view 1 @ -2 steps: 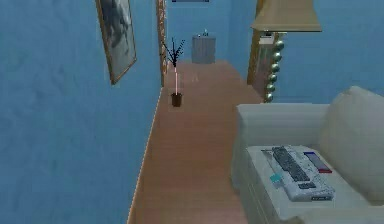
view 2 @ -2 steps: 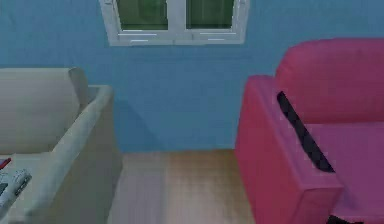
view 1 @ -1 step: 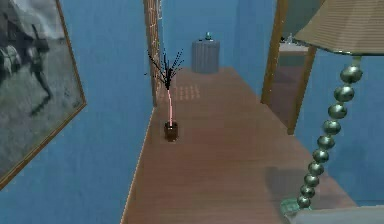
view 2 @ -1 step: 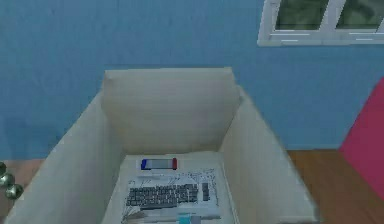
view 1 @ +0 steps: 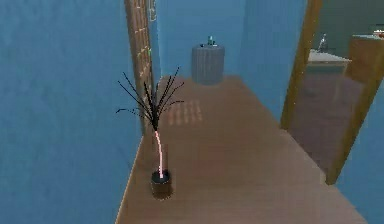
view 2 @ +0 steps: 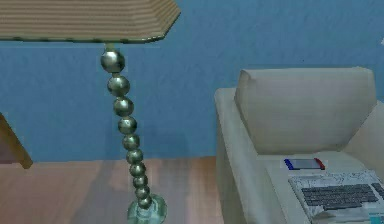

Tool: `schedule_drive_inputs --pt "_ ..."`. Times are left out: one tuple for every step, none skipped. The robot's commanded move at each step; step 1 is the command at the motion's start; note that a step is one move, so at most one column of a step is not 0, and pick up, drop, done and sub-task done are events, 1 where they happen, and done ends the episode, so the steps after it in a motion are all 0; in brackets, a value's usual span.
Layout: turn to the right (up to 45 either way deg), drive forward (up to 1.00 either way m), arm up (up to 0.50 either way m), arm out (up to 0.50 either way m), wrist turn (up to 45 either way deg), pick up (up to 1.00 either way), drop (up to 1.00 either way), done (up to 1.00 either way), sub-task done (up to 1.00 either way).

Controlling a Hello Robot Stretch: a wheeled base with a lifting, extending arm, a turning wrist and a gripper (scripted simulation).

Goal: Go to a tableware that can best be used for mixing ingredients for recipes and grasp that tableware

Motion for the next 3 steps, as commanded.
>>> schedule_drive_inputs --pt "12.0 0.0 0.0 0.0 0.0 0.0 0.0 0.0 0.0" --pt "0.0 1.0 0.0 0.0 0.0 0.0 0.0 0.0 0.0" --pt "12.0 0.0 0.0 0.0 0.0 0.0 0.0 0.0 0.0"
